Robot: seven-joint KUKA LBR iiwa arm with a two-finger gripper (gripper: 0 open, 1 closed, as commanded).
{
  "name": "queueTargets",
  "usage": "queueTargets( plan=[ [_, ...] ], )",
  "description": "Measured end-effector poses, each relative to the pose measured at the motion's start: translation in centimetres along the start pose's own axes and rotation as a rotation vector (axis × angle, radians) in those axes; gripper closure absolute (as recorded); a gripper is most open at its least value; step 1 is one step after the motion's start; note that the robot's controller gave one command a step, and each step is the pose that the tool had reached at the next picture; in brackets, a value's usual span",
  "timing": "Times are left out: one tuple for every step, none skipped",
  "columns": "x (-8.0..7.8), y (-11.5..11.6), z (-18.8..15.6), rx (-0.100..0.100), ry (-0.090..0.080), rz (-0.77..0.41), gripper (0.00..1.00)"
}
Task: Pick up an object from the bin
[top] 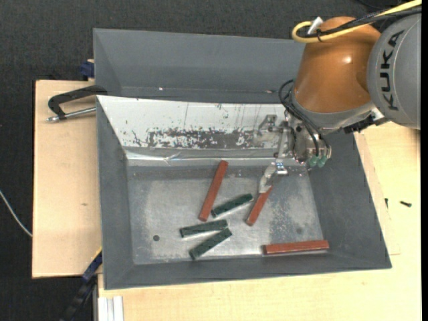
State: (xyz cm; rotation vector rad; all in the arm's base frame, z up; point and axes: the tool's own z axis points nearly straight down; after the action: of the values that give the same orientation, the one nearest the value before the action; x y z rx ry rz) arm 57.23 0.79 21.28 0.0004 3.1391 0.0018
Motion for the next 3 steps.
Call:
queueTargets(
  plan=[
    [0.5, -0.5, 4.4, 0.000, -0.001, -0.131, 0.00],
    [1.3, -0.9, 6.3, -0.001, 0.003, -0.398, 0.00],
    [1.1, -0.4, 8.5, -0.001, 0.002, -0.410, 0.00]
  ],
)
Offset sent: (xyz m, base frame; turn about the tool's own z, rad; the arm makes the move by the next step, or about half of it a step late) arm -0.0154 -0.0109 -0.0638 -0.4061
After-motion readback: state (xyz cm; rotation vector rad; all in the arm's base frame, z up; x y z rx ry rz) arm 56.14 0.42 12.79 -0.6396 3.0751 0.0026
